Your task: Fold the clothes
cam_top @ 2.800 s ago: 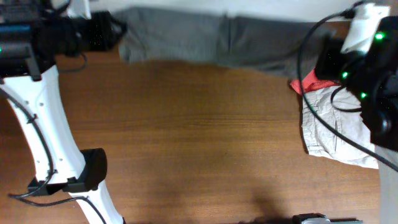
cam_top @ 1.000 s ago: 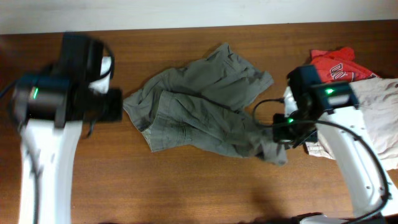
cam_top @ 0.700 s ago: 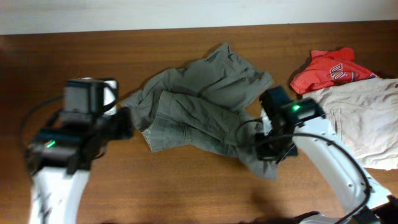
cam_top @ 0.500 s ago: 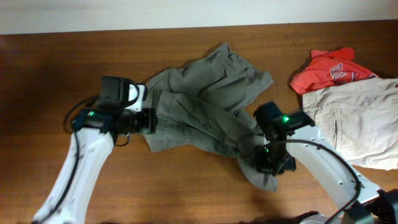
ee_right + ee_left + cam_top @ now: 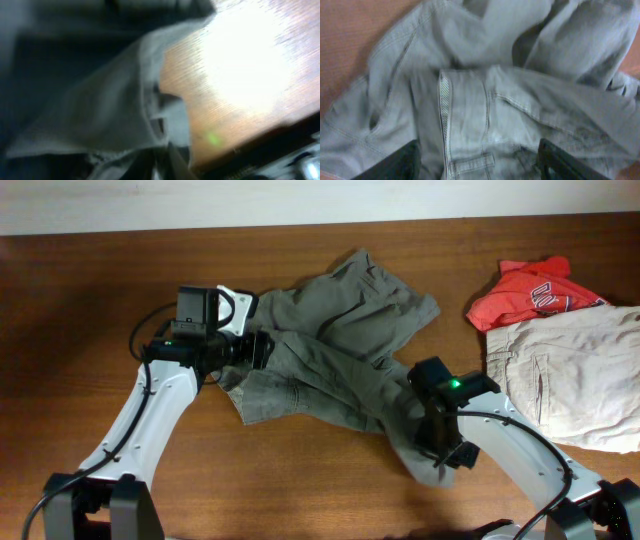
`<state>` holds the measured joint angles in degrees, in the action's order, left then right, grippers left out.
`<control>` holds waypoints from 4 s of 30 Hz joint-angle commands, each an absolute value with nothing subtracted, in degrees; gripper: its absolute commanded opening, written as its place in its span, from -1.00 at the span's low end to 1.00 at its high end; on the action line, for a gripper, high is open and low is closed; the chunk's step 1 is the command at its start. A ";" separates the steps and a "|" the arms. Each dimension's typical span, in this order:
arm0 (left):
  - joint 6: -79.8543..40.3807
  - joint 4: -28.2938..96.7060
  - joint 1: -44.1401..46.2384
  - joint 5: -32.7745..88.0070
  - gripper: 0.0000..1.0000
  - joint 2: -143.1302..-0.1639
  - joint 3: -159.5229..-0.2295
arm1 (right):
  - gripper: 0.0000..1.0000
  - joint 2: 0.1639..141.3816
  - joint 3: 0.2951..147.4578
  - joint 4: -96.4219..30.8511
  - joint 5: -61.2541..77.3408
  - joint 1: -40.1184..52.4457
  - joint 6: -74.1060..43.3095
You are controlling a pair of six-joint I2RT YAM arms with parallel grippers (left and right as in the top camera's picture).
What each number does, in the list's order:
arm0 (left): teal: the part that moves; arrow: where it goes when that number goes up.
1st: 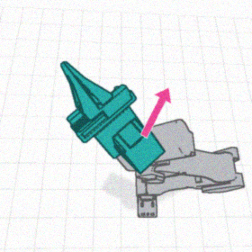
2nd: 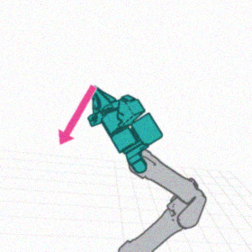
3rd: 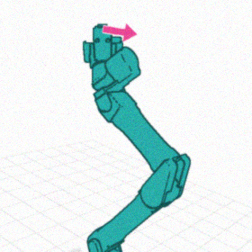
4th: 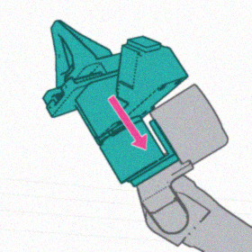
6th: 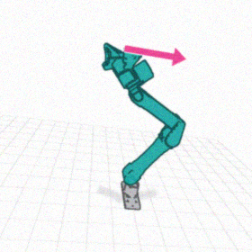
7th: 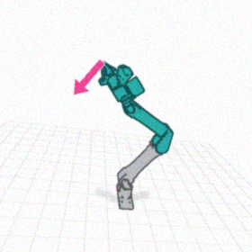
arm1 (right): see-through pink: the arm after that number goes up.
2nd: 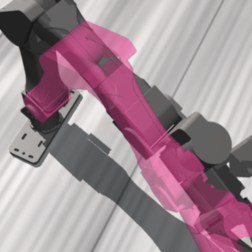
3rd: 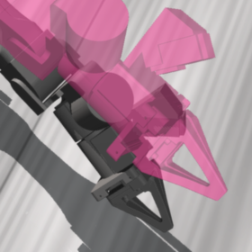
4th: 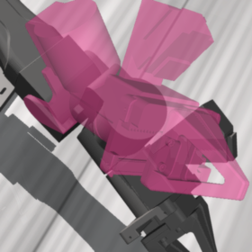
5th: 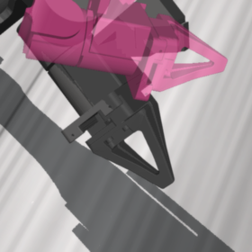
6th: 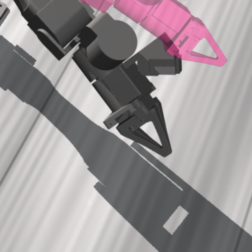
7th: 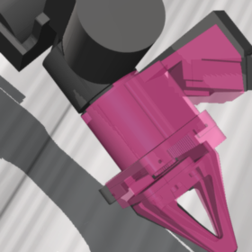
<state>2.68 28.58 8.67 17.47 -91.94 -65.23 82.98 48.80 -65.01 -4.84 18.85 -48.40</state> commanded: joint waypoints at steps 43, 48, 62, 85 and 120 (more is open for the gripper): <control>6.96 74.48 5.56 17.37 -0.88 -90.61 -82.98 | -0.76 81.36 48.88 -49.32 14.11 0.84 -25.63; 6.94 71.24 5.56 14.76 -0.78 -90.61 -82.72 | -0.14 81.34 48.86 -52.21 20.71 0.84 -20.93; -5.63 69.19 5.56 -7.16 -0.65 -86.52 -82.72 | 0.09 80.38 48.86 -57.30 28.69 0.84 -11.44; -5.85 67.90 5.56 -8.21 -0.07 -71.35 -82.65 | -0.21 75.09 43.40 -59.88 23.59 4.51 -8.19; 4.14 64.86 5.58 24.71 0.10 -113.25 -82.35 | -0.92 74.89 52.64 -54.19 -9.74 4.80 -32.86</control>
<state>3.05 64.60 5.65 22.70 -112.01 -82.59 75.57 51.55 -54.68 -7.18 4.51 -32.73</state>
